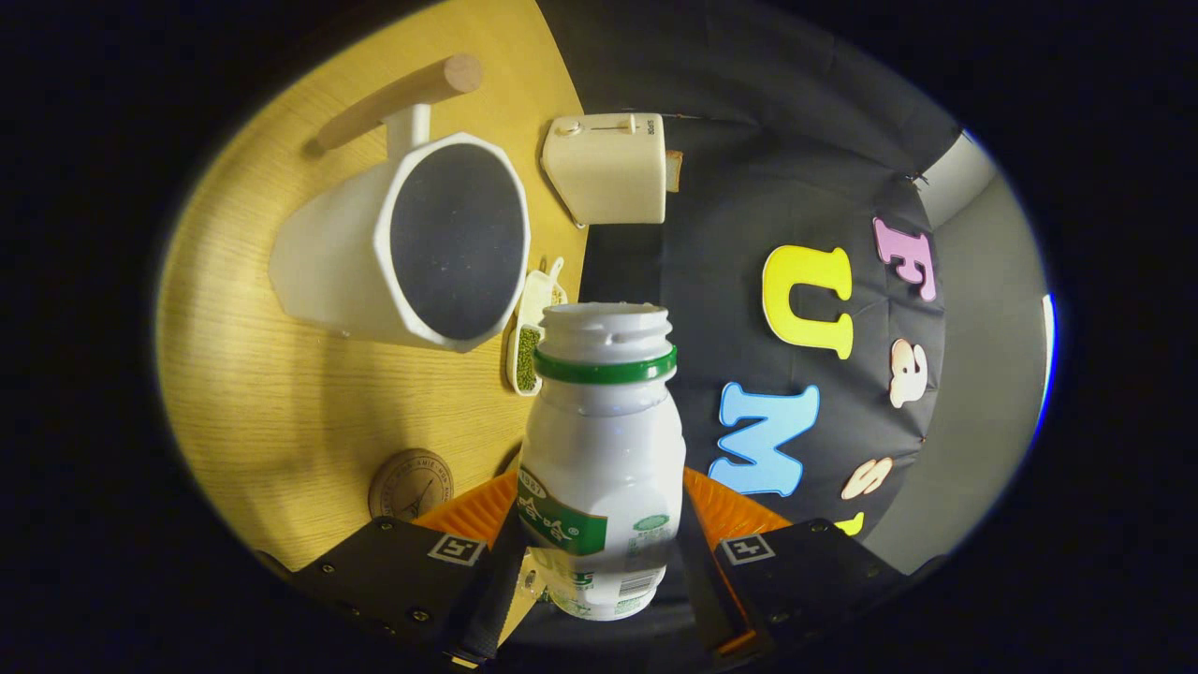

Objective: Take the bottle from table, then pour the juice into the cup, finally place the bottle on the coaster

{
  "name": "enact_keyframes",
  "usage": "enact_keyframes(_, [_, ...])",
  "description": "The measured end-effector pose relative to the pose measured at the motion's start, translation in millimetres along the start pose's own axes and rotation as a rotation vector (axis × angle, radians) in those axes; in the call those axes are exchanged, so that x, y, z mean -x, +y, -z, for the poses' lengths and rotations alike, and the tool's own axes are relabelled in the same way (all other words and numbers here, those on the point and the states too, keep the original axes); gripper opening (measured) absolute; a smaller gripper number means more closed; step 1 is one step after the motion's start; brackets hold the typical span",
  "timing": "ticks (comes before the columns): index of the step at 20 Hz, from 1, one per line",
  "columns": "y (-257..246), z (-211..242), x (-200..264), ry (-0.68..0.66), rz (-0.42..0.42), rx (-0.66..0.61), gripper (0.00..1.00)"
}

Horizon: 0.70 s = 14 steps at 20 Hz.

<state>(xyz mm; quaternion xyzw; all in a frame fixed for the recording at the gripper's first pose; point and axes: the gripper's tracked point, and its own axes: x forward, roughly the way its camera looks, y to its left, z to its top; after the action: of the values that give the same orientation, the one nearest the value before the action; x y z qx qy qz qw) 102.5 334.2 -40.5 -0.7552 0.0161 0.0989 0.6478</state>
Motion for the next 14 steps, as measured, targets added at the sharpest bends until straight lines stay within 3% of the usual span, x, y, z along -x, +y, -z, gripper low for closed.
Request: enact_keyframes(14, [-13, -4, 2, -0.007, 0.023, 0.077, 0.76])
